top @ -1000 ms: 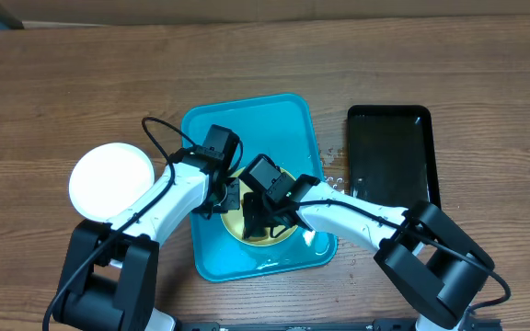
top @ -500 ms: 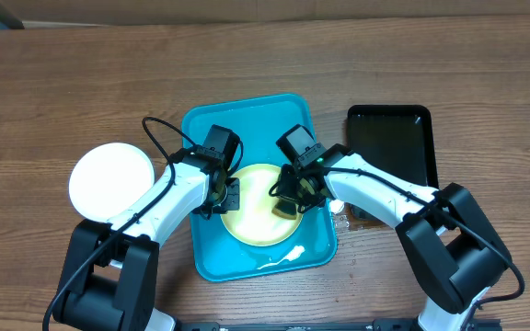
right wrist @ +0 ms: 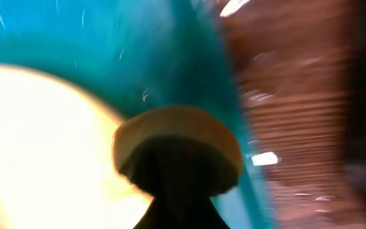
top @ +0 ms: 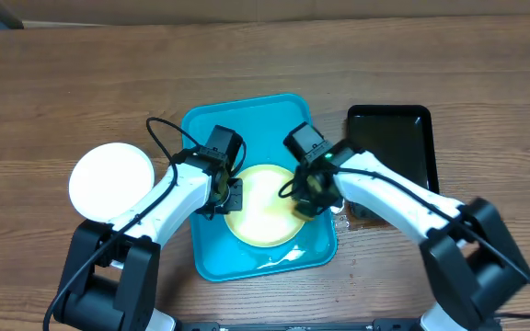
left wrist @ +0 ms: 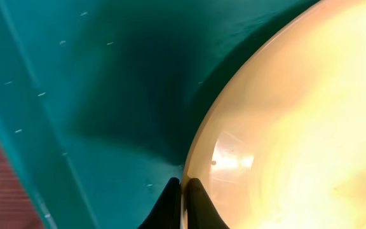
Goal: Clean dirty plates on tray and stack at the side
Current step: 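Scrub the yellow plate with the sponge while the left gripper holds it, then return the sponge to the black tray with the right gripper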
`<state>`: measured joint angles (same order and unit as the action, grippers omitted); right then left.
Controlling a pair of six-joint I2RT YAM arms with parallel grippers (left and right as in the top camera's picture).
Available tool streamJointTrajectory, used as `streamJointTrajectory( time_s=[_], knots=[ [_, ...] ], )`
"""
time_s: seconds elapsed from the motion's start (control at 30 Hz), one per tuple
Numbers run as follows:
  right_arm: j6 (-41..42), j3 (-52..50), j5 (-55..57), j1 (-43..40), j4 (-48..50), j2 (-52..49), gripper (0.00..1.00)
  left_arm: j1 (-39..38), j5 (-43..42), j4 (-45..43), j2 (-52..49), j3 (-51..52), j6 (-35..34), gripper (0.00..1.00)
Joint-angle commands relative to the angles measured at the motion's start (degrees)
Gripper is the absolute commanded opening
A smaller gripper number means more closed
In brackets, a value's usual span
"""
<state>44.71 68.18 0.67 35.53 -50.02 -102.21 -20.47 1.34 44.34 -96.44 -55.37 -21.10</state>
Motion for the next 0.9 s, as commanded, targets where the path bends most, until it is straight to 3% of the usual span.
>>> streamJointTrajectory(
  time_s=[0.0, 0.23, 0.5, 0.63, 0.77, 0.87],
  knots=[
    [-2.43, 0.26, 4.83, -3.39, -0.35, 6.23, 0.04, 0.63, 3.78, 0.37, -0.31, 0.55, -0.81, 0.04],
    [-6.64, 0.26, 4.87, -12.35, -3.54, 15.45, 0.04, 0.61, 3.76, 0.42, -0.31, 0.55, -0.74, 0.04],
    [-10.99, -1.16, 1.01, -22.51, -4.24, 15.08, 0.04, 0.61, 3.52, 0.39, -0.31, 0.55, -0.76, 0.04],
    [-20.70, -1.27, -13.97, -20.26, -1.57, 15.08, 0.04, 0.61, 3.52, 0.39, -0.31, 0.52, -0.76, 0.04],
    [-20.06, -1.29, -13.57, -15.21, -0.46, 15.08, 0.04, 0.61, 3.50, 0.39, -0.31, 0.52, -0.79, 0.04],
    [-14.86, -2.45, -13.68, -10.51, 2.12, 14.97, 0.04, 0.61, 3.19, 0.42, -0.31, 0.55, -0.79, 0.04]
  ],
)
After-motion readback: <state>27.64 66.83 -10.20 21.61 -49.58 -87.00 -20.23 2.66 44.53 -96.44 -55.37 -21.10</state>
